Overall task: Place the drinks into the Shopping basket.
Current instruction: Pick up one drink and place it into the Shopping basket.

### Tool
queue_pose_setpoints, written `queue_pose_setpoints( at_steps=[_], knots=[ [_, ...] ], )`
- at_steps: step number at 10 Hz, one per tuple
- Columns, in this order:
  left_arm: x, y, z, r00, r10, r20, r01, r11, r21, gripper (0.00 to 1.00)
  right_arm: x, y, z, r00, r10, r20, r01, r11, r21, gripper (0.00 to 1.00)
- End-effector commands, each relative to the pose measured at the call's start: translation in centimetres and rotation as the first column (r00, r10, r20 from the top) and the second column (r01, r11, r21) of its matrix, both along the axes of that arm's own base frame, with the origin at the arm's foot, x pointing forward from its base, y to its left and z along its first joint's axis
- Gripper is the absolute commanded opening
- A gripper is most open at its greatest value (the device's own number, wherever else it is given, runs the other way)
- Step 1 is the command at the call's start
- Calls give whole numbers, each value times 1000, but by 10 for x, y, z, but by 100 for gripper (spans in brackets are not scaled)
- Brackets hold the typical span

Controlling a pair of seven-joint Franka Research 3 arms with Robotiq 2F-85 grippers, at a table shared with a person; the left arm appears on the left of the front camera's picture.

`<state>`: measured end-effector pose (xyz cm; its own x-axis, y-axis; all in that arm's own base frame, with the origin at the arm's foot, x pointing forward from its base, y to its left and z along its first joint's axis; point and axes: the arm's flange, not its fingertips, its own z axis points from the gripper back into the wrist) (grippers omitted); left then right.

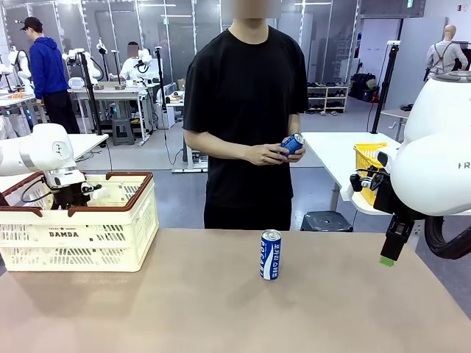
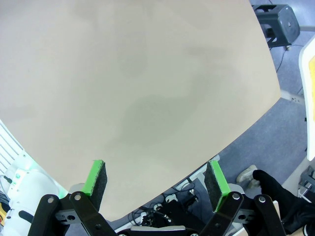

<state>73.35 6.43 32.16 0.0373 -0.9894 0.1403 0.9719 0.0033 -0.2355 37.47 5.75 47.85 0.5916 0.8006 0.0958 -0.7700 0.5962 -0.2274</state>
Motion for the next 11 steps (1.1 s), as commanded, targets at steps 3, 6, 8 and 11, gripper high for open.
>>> queue_pose_setpoints(
  at_steps=[3,6,8,11],
  knots=[
    [0,-1,-6,1000,-12,-5,12,1000,-4,100,0,-1,-1,1000,-1,-2,1,1000,2,100],
    [-3,-5,8,1000,-15,11,15,1000,2,100,0,-1,-1,1000,-1,-2,1,1000,2,100],
    [-7,-7,34,998,-7,69,5,1000,27,100,0,-1,-1,1000,-1,-2,1,1000,2,100],
    [-26,-11,75,993,-32,113,34,999,-13,100,0,-1,-1,1000,-1,-2,1,1000,2,100]
  ],
)
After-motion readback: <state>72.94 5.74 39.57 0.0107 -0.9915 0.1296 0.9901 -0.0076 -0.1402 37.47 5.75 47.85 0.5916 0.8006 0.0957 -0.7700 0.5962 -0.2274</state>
